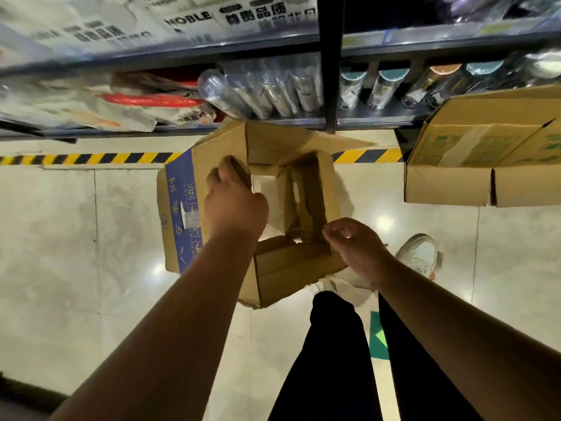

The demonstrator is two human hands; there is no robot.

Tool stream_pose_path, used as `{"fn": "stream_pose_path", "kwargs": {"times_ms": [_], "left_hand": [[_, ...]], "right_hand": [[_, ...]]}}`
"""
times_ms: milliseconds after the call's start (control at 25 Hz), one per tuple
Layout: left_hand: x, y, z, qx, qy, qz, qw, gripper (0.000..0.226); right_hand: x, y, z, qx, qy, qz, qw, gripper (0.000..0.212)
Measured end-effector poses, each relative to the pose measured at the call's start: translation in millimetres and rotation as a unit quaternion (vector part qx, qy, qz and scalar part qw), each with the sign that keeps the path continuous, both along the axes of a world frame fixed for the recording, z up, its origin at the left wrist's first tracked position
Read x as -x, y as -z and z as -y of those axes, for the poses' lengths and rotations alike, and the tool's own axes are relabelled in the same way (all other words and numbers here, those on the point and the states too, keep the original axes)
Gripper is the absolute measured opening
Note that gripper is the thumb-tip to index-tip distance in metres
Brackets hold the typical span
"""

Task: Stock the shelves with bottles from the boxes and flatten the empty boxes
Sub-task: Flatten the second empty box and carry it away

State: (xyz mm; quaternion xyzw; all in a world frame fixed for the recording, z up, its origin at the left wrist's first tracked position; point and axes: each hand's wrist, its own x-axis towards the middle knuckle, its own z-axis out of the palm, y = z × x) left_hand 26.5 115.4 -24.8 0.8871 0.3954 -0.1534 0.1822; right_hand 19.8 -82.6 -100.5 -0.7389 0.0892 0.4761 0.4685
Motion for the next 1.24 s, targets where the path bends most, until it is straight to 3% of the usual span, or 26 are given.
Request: {"fn": "stream_pose_path", "kwargs": {"times_ms": [320,440,600,760,880,960,1080,1240], "left_hand": [[35.1,-22.3,-60.6,-0.072,-0.032,0.011,0.997,0.057],[37.5,-38.6,-74.4,-0.073,-0.045,0.040,0.996,0.045],[38.0,-62.5,-69.0,0.009,-0.042,0.073,0.996,0.025],[44.7,-95.8,-43.7,0.104,-0.025,0.121,0.987,0.025],[49.2,-114.7,-30.7,0.184,-0.067,0.155,0.968,0.030],[50.7,-121.4,-22.0,0.225,-0.098,0.159,0.956,0.033],[49.9,-115.1,-10.8,0.299,-0.126,0.141,0.935,0.031],[43.0,-85.6,-7.3,0.392,-0.170,0.140,0.893,0.027]], "right_hand": [[14.5,31.2,-12.5,0.115,-0.089,0.022,0.989,0.031],[14.7,38.9,-8.9,0.165,-0.182,0.036,0.969,0.037],[14.1,23.3,0.5,0.185,-0.152,0.022,0.971,0.036],[11.8,-6.3,17.1,0.185,-0.149,0.020,0.971,0.037],[0.5,-25.6,39.7,0.221,-0.125,0.033,0.967,0.038],[-11.4,-33.6,60.7,0.293,-0.137,0.054,0.945,0.041],[-32.8,-31.5,102.2,0.411,-0.223,0.049,0.883,0.048],[-53.6,-19.7,156.3,0.379,-0.178,0.016,0.908,0.053]]}}
